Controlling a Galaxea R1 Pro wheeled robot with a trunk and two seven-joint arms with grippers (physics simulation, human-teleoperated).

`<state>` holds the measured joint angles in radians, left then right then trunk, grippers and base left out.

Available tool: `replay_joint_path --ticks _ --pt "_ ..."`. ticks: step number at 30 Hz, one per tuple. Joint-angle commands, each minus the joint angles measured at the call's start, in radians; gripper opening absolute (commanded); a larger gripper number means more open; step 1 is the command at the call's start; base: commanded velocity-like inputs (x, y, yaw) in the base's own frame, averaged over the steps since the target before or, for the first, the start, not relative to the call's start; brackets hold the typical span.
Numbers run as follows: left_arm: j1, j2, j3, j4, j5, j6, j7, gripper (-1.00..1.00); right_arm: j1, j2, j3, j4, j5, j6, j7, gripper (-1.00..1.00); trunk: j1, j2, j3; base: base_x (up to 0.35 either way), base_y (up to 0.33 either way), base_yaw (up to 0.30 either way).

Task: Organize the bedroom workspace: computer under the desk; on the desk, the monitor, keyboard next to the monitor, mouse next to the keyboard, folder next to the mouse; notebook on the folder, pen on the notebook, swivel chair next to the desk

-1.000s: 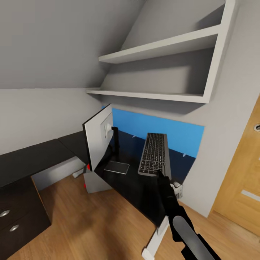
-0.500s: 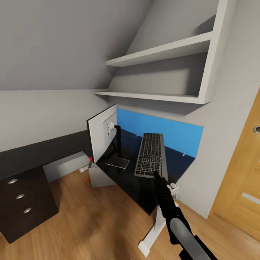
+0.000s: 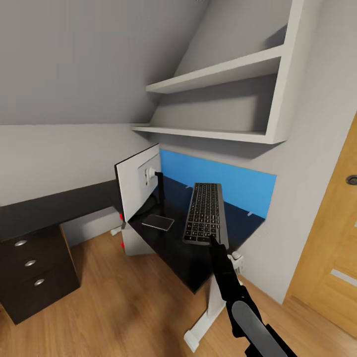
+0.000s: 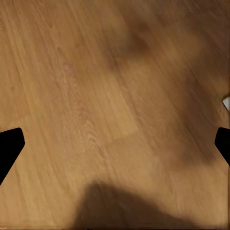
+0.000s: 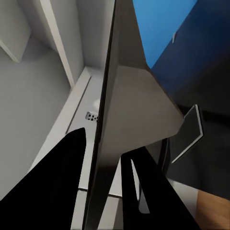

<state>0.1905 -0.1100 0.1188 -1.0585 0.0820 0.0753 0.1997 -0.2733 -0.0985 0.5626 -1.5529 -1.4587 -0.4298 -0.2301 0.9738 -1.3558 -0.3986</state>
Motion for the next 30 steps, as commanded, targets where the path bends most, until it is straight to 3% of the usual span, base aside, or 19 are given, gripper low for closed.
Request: replay_joint_path --ticks 1,11,25,30 --pt "0.000 -0.001 0.001 -0.003 0.009 0.005 0.002 1.00 -0.001 -0.001 0.003 -0.001 -0.005 -0.007 -0.003 -1.00 0.000 -0.001 0.000 -0.069 -0.266 0.146" --pt "0.000 0.000 0.001 -0.002 0.010 0.005 0.002 1.00 -0.001 -0.001 0.003 -0.001 -0.005 -0.007 -0.002 -1.00 0.000 -0.001 0.012 -0.114 -0.248 0.164" --pt "0.000 0.000 0.001 -0.002 0.010 0.004 0.003 1.00 -0.002 -0.001 0.005 -0.001 0.000 -0.024 0.000 -1.00 0.000 -0.001 0.030 -0.313 -0.049 0.171" --pt "0.000 0.000 0.001 -0.002 0.009 0.004 0.003 1.00 -0.002 -0.002 0.013 -0.004 0.000 -0.042 -0.002 -1.00 0.000 -0.001 0.031 -0.260 -0.215 0.041"
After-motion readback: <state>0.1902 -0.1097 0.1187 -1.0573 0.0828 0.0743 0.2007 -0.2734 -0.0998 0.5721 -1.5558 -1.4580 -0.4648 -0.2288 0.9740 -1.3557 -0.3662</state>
